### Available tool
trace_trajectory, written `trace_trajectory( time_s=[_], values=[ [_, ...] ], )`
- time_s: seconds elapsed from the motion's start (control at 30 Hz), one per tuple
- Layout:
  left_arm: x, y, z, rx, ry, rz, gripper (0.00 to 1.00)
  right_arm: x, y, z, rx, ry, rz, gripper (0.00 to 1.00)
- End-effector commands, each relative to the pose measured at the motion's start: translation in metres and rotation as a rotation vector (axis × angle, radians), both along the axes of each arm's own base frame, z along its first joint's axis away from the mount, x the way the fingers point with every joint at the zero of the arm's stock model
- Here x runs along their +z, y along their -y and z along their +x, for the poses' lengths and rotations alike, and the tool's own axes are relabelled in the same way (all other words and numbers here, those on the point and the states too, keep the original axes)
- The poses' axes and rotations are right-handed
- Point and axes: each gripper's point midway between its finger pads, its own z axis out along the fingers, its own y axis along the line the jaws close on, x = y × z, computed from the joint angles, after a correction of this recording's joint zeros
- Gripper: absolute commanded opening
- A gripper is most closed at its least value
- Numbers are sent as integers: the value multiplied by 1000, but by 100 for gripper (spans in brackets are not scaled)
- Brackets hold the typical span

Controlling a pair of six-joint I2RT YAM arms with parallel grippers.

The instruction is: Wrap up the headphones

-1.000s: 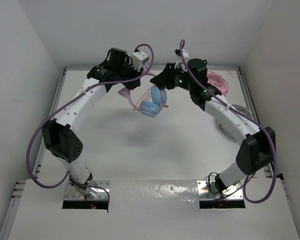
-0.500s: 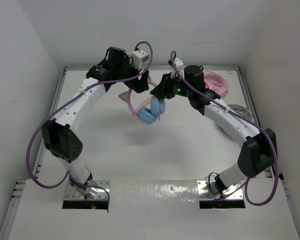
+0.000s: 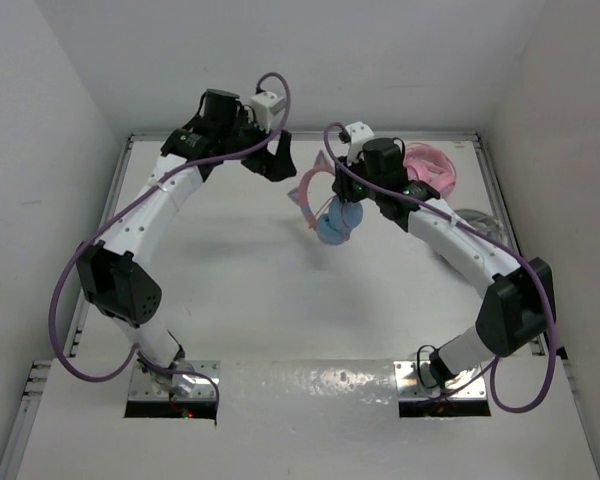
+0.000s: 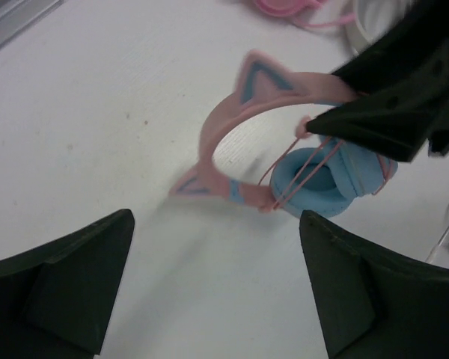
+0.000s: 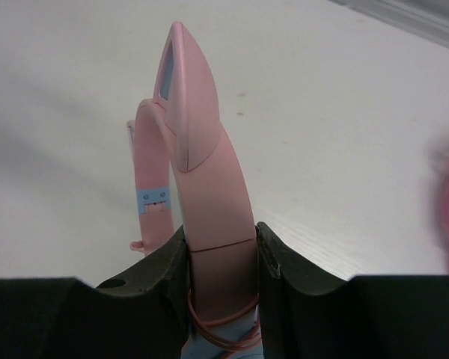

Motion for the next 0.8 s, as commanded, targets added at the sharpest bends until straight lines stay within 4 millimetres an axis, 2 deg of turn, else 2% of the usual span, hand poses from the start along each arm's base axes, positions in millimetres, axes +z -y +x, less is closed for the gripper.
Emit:
trace_trajectory(
  time_s=[0.0,0.07,0.1,0.13,0.17,0.2,0.23,0.3,0.43,0.53,0.6,0.77],
  values=[
    [50,-33,18,302,-11,-116,83,54,32,29,-128,231,-156,0],
    [51,-51,27,441,-51,-122,79,55,39,26,-137,300,-291,0],
    [53,-52,31,488,-102,-170,79,73,39,26,-151,376,-297,0],
    [50,-55,32,511,-142,-190,79,69,39,19,-136,411,-376,0],
    [50,-60,34,523,-184,-228,79,76,36,16,-134,451,-395,0],
    [46,-58,37,551,-244,-272,79,93,34,13,-145,519,-390,0],
    [44,-57,39,556,-270,-295,78,92,25,6,-102,552,-446,0],
    [44,-45,42,530,-326,-363,78,110,24,-1,-113,628,-461,0],
    [32,-29,45,512,-441,-443,81,117,-8,-26,36,777,-592,0],
    [22,-16,40,475,-512,-473,80,127,-24,-37,66,870,-679,0],
    [20,-14,40,471,-517,-472,79,133,-30,-38,66,907,-700,0],
    [13,-8,33,416,-549,-472,79,132,-45,-36,102,970,-812,0]
  ],
)
